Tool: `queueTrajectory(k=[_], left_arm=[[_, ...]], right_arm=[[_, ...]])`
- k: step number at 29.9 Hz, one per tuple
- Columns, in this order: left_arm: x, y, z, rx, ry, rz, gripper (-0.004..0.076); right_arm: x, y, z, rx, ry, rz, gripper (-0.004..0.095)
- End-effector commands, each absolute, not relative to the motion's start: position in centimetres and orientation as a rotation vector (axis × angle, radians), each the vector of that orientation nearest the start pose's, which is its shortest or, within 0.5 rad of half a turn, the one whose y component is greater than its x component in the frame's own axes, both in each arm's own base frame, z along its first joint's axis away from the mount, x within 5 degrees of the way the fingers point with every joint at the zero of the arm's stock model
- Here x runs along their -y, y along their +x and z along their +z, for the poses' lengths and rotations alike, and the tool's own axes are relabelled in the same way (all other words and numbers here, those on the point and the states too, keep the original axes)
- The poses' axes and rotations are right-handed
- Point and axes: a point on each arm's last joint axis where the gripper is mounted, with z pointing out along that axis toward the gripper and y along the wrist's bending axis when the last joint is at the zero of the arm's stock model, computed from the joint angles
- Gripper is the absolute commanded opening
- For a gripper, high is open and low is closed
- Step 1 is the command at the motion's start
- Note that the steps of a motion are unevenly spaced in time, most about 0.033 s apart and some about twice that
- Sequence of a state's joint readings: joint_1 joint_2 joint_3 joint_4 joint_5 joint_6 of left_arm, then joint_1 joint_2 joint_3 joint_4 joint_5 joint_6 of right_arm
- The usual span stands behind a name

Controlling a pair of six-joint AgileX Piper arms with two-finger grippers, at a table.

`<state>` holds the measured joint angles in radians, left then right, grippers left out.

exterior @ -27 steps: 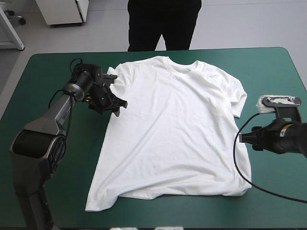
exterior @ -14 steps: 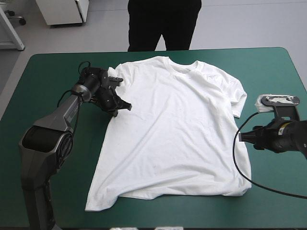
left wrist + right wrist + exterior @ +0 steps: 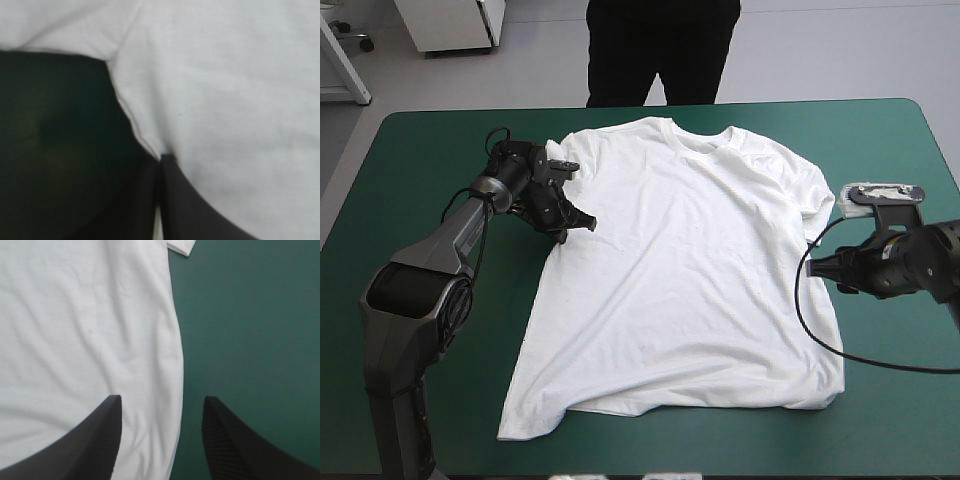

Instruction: Fold the cloth

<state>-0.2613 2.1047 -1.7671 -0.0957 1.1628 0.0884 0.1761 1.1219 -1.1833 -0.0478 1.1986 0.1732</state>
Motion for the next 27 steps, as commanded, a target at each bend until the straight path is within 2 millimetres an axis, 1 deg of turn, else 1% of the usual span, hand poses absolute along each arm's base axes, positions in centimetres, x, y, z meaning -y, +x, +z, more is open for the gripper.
queueTrajectory(k=[1, 3, 4, 5, 7, 11, 13, 17, 18, 23, 27], left_arm=[[13.6, 41.8, 23.5, -2.901, 0.448, -0.288, -0.0009], [13.6, 41.8, 23.5, -2.902, 0.448, -0.288, -0.0009], [13.6, 41.8, 23.5, -2.902, 0.448, -0.288, -0.0009], [13.6, 41.8, 23.5, -2.902, 0.448, -0.288, -0.0009], [13.6, 41.8, 23.5, -2.903, 0.448, -0.288, -0.0009], [13.6, 41.7, 23.5, -2.908, 0.450, -0.288, -0.0009], [13.6, 41.7, 23.5, -2.908, 0.450, -0.288, -0.0009], [13.6, 41.7, 23.5, -2.908, 0.450, -0.288, -0.0009], [13.5, 41.7, 23.5, -2.908, 0.447, -0.288, -0.0009], [13.5, 41.7, 23.5, -2.909, 0.447, -0.288, -0.0009], [13.5, 41.7, 23.5, -2.905, 0.464, -0.286, -0.0009]], right_arm=[[-3.3, 22.2, 39.0, -2.541, -0.022, 0.043, 0.0508], [-3.5, 23.7, 39.3, -2.551, -0.012, 0.046, 0.0515], [-3.7, 24.8, 39.2, -2.574, -0.008, 0.042, 0.0515], [-3.8, 25.4, 39.4, -2.581, -0.007, 0.038, 0.0515], [-4.1, 27.5, 39.2, -2.617, -0.007, 0.023, 0.0515], [-4.7, 30.7, 38.2, -2.673, -0.007, 0.014, 0.0515], [-4.9, 32.1, 37.0, -2.706, -0.007, 0.008, 0.0514], [-5.2, 34.1, 34.1, -2.796, -0.019, -0.015, 0.0514], [-5.3, 34.7, 33.1, -2.826, -0.019, -0.017, 0.0514], [-5.6, 36.3, 31.0, -2.840, -0.021, -0.010, 0.0513], [-4.8, 37.3, 29.5, -2.865, 0.034, 0.027, 0.0514]])
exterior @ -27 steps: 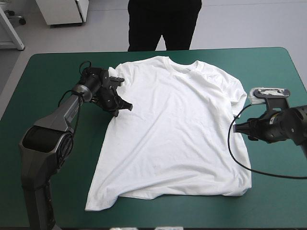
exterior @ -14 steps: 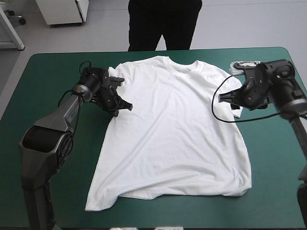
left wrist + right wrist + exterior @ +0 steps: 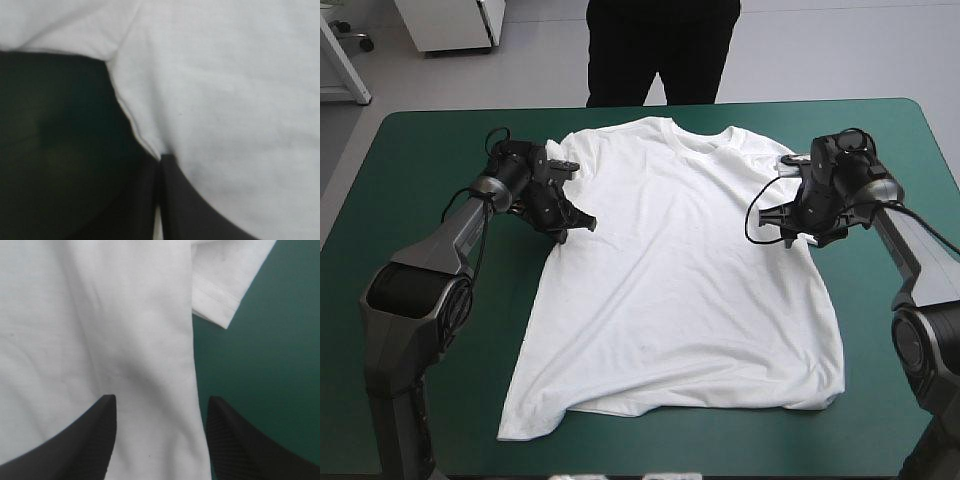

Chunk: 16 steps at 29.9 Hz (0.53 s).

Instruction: Fold the cloth

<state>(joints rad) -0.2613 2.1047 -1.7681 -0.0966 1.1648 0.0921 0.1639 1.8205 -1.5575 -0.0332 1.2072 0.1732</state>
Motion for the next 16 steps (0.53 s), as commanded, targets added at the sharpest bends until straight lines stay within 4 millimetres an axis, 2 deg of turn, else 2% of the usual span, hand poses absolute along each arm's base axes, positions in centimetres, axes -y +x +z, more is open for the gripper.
queueTrajectory(k=[1, 5, 10, 16], left_arm=[[13.5, 41.7, 23.5, -2.905, 0.466, -0.286, -0.0009], [13.5, 41.8, 23.5, -2.898, 0.472, -0.285, -0.0009], [13.5, 41.8, 23.5, -2.891, 0.469, -0.288, -0.0009], [13.5, 41.8, 23.5, -2.893, 0.470, -0.288, -0.0009]], right_arm=[[-4.4, 37.6, 29.4, -2.860, 0.049, 0.035, 0.0514], [-3.4, 38.4, 28.4, -2.859, 0.070, 0.087, 0.0514], [-3.5, 39.1, 26.8, -2.895, 0.081, 0.131, 0.0509], [-4.1, 39.8, 23.7, -2.975, 0.101, 0.178, 0.0509]])
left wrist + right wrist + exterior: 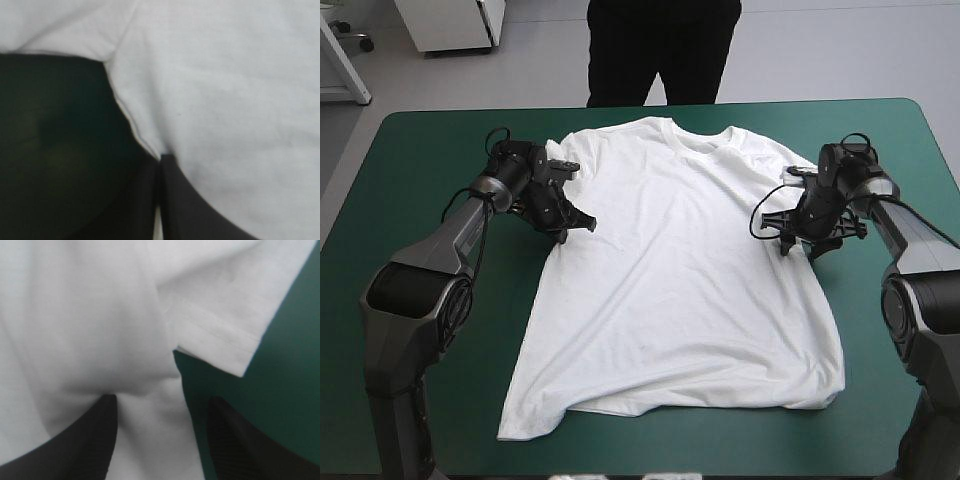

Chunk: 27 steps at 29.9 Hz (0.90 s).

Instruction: Fold the cloth

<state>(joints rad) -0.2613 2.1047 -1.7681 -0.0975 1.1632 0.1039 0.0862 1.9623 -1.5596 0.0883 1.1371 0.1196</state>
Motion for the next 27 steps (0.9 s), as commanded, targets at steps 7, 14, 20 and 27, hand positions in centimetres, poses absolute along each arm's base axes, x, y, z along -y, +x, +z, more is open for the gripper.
queueTrajectory(k=[7, 14, 20, 27], left_arm=[[13.5, 41.8, 23.5, -2.894, 0.469, -0.291, -0.0009], [13.5, 41.5, 23.8, -2.910, 0.474, -0.297, -0.0009], [13.4, 41.2, 24.7, -2.895, 0.495, -0.291, -0.0009], [13.0, 40.3, 30.2, -2.759, 0.512, -0.273, -0.0009]], right_arm=[[-4.2, 40.1, 22.0, -3.027, 0.106, 0.180, 0.0396], [-4.8, 39.8, 22.4, -3.030, 0.052, 0.280, -0.0018], [-4.5, 39.3, 24.7, -2.967, 0.029, 0.242, -0.0017], [-3.9, 38.1, 30.3, -2.813, -0.007, 0.166, -0.0017]])
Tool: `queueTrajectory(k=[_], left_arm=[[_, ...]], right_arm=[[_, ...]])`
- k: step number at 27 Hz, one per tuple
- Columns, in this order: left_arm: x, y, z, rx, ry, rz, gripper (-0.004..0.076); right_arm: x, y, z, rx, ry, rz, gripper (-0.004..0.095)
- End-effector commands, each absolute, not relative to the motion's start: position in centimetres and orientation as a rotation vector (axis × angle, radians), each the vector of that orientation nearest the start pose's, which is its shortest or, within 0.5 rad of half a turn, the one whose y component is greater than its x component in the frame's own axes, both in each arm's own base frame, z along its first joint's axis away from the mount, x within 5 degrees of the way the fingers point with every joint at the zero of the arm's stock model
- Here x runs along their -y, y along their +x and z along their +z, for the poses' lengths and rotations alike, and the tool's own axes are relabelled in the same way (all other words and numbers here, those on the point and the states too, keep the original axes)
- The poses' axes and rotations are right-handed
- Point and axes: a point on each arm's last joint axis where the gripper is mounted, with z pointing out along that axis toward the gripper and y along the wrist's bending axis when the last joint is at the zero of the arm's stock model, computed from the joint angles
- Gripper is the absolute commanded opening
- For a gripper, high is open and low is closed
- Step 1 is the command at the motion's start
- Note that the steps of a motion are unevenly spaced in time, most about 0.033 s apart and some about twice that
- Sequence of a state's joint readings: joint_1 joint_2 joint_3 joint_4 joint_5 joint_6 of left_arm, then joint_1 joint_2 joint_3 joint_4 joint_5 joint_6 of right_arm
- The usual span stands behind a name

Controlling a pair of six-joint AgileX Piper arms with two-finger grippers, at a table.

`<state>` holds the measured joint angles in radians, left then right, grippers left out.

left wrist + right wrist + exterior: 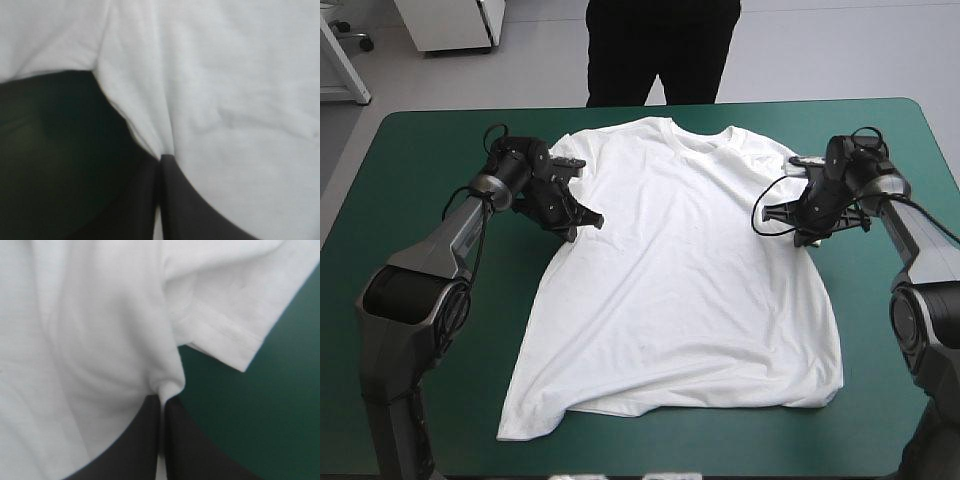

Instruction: Fold the cloth

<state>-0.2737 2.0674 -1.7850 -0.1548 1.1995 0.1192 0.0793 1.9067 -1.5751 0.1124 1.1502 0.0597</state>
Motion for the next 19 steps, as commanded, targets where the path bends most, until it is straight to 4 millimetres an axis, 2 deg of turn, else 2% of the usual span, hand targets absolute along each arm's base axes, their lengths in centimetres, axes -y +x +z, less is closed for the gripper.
queueTrajectory(k=[1, 6, 10, 14, 16, 17, 19], left_arm=[[12.8, 40.0, 31.3, -2.731, 0.513, -0.264, -0.0009], [11.8, 38.3, 37.0, -2.586, 0.512, -0.193, -0.0009], [11.0, 36.1, 42.0, -2.443, 0.492, -0.171, -0.0009], [10.1, 33.8, 46.2, -2.317, 0.468, -0.143, -0.0009], [9.6, 32.4, 48.4, -2.247, 0.455, -0.138, -0.0009], [9.1, 31.0, 50.4, -2.177, 0.441, -0.128, -0.0009], [8.5, 29.1, 53.0, -2.074, 0.417, -0.118, -0.0009]], right_arm=[[-3.8, 37.8, 31.2, -2.786, -0.011, 0.159, -0.0017], [-3.6, 36.2, 35.6, -2.651, -0.022, 0.145, -0.0017], [-3.2, 34.6, 39.8, -2.525, -0.032, 0.109, -0.0017], [-3.0, 33.0, 43.7, -2.400, -0.034, 0.104, -0.0017], [-2.9, 32.0, 45.8, -2.330, -0.035, 0.108, -0.0017], [-2.8, 31.1, 47.7, -2.268, -0.035, 0.111, -0.0017], [-2.7, 29.6, 50.3, -2.180, -0.046, 0.110, -0.0017]])
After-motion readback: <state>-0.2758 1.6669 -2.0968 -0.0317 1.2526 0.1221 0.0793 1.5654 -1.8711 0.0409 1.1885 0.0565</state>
